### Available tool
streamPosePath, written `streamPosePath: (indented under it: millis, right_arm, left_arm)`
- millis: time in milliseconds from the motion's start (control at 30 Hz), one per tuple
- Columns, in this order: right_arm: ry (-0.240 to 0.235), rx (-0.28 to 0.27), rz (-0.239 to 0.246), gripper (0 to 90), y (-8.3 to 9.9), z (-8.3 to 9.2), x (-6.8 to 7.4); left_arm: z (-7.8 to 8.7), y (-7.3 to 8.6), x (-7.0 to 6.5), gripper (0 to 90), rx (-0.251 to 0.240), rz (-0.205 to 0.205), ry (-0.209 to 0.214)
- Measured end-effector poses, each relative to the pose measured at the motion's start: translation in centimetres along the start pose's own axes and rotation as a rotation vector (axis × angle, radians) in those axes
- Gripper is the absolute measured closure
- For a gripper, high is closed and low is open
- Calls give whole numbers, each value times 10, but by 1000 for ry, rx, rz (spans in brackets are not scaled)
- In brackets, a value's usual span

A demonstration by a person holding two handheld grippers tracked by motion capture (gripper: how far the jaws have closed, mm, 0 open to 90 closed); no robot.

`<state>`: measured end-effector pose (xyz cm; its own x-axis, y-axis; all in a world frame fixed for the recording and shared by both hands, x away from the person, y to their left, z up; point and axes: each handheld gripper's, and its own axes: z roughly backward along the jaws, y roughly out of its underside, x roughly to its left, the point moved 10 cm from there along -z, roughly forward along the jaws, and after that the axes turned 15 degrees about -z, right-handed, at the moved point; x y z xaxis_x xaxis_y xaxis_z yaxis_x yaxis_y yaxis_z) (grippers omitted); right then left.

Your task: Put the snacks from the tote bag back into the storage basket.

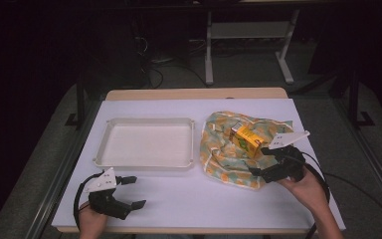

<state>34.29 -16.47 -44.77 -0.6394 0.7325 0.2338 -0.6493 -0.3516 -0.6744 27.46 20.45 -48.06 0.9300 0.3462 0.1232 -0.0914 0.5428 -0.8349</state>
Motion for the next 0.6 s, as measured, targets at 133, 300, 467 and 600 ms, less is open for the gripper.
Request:
streamPosePath:
  millis: [133, 300, 467, 600]
  right_arm:
    - [3, 10, -2, 169, -4, -2, -3]
    - [-15, 23, -12, 166, -10, -7, -7]
    - [-13, 29, -14, 165, -14, -9, -11]
    - [-4, 40, -12, 163, -22, -10, -15]
  left_arm:
    - [0, 0, 0, 132, 1, 5, -1]
    - [0, 0, 0, 132, -1, 5, -1]
    - [0, 0, 0, 132, -2, 5, -1]
    - [0, 0, 1, 132, -7, 4, -2]
